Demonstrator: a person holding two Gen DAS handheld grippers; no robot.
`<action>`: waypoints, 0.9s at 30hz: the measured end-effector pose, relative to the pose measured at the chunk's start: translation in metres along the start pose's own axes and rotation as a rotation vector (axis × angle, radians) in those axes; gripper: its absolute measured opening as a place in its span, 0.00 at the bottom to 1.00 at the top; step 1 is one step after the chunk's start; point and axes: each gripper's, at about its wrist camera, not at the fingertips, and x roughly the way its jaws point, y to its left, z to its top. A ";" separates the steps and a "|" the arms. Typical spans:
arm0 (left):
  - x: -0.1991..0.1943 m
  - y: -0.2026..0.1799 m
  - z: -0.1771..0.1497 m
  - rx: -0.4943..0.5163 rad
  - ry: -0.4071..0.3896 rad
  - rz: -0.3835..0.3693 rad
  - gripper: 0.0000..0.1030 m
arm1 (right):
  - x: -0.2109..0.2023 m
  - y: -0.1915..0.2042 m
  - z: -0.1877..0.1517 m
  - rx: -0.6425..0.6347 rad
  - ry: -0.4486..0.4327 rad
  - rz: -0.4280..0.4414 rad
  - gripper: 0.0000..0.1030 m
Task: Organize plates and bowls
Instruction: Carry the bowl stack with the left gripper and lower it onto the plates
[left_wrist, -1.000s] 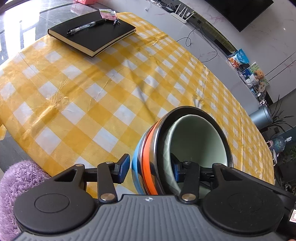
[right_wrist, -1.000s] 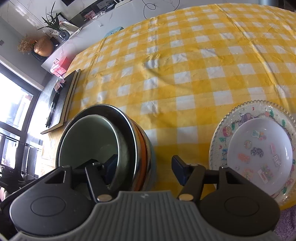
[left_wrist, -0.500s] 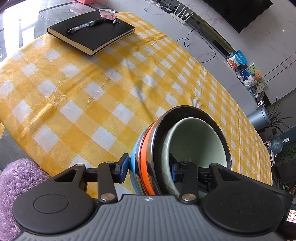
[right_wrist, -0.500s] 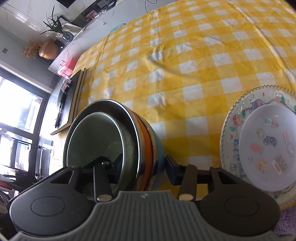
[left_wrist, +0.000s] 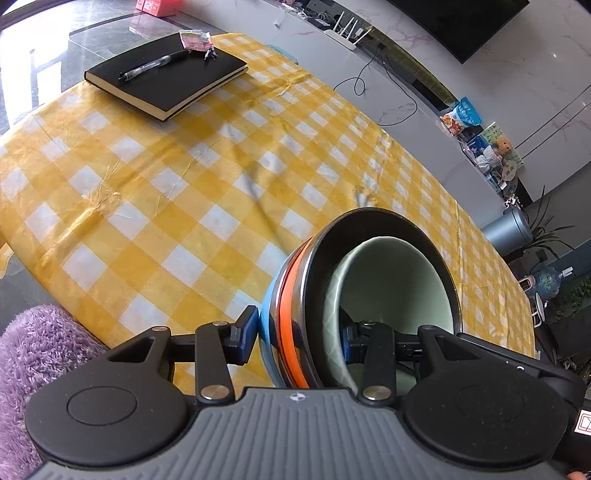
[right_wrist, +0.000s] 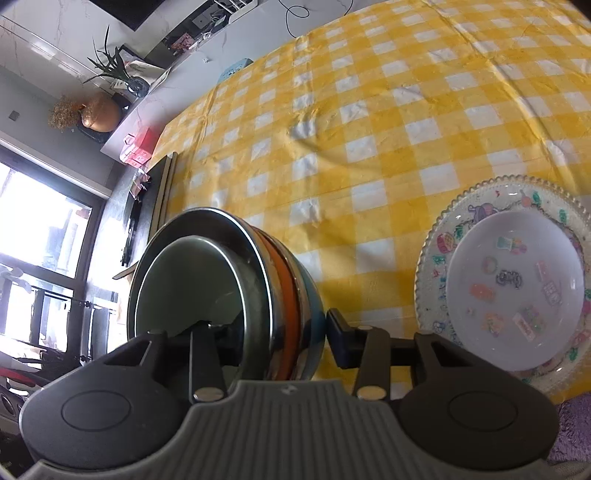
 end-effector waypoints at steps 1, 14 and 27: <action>-0.001 -0.004 -0.001 0.005 0.001 -0.006 0.44 | -0.005 -0.003 0.001 0.000 -0.006 -0.001 0.40; 0.010 -0.086 -0.033 0.118 0.065 -0.086 0.44 | -0.085 -0.075 0.009 0.088 -0.106 -0.001 0.40; 0.046 -0.124 -0.054 0.173 0.118 -0.084 0.43 | -0.102 -0.135 0.016 0.175 -0.125 -0.017 0.39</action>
